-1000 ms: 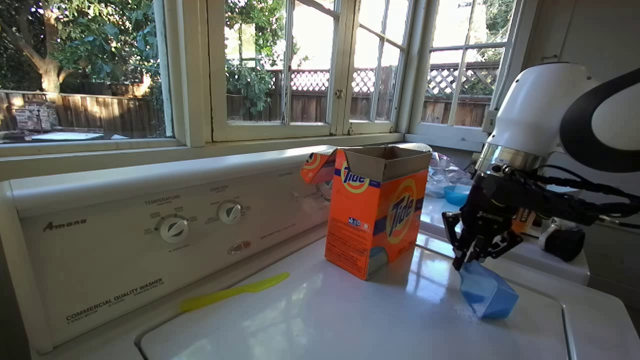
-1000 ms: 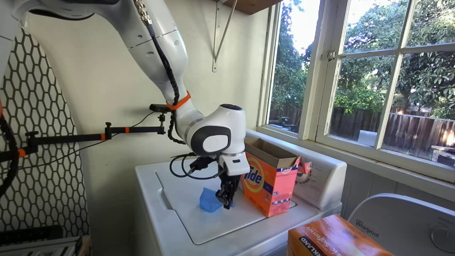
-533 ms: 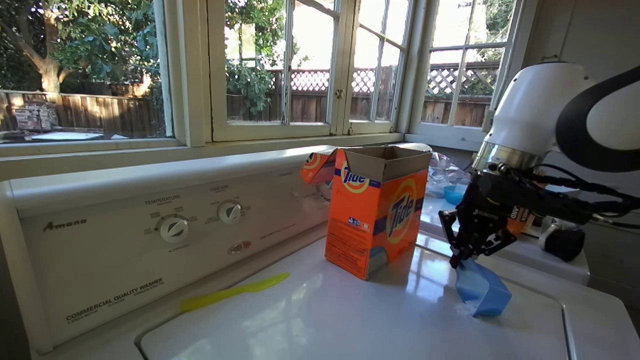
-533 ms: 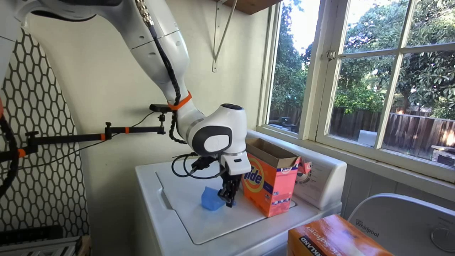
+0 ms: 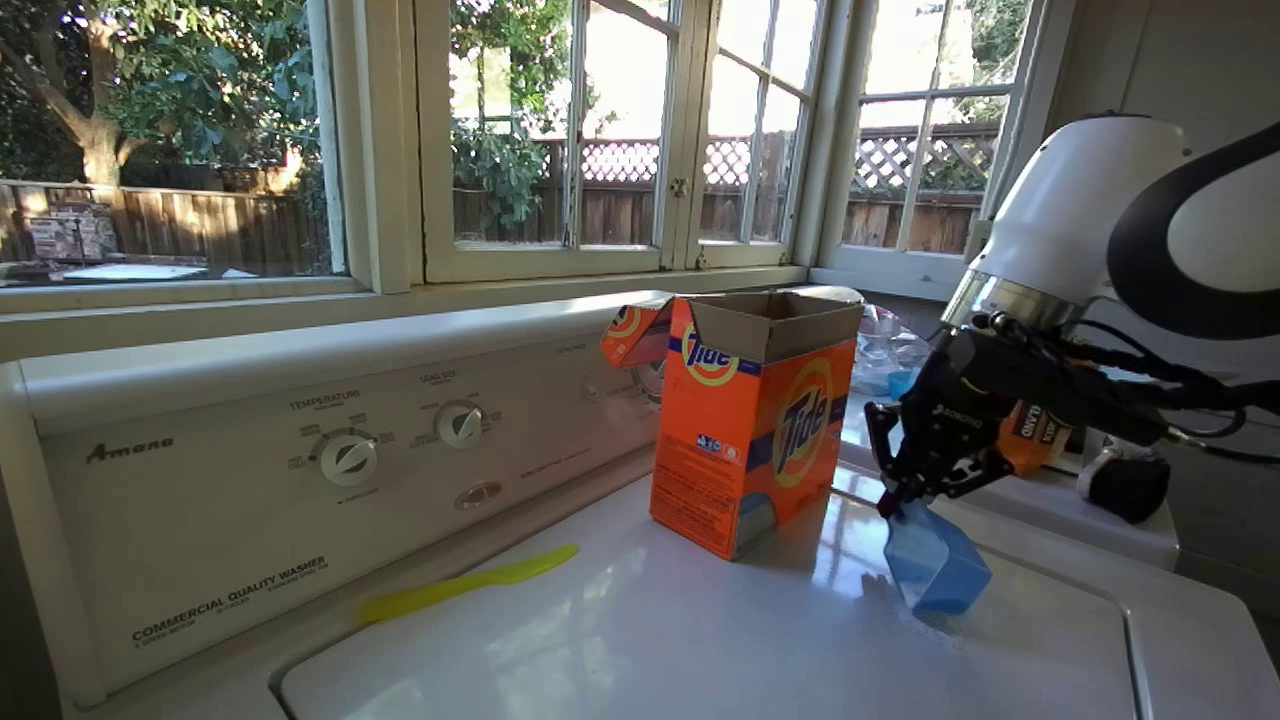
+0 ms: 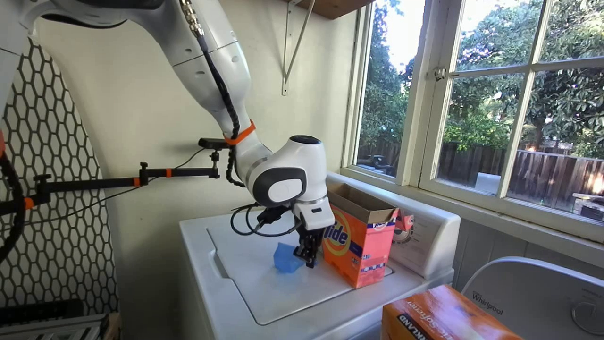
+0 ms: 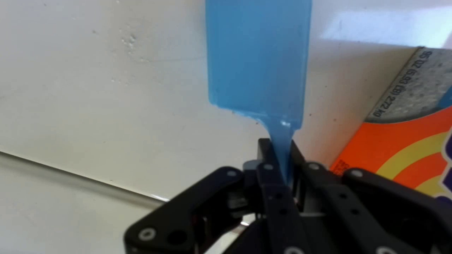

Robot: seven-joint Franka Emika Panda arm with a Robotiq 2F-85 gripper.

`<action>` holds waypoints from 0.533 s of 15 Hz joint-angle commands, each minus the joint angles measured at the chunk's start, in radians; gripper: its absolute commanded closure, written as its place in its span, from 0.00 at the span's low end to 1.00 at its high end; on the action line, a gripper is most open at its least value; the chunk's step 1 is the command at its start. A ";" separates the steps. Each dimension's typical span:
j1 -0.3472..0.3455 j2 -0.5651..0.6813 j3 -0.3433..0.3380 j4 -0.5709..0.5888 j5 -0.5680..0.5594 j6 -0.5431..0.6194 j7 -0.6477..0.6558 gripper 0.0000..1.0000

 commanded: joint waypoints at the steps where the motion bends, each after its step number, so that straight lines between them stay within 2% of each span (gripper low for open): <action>1: -0.035 -0.032 0.042 -0.032 0.091 0.056 -0.079 0.97; 8: -0.087 -0.123 0.100 -0.090 0.268 0.137 -0.252 0.97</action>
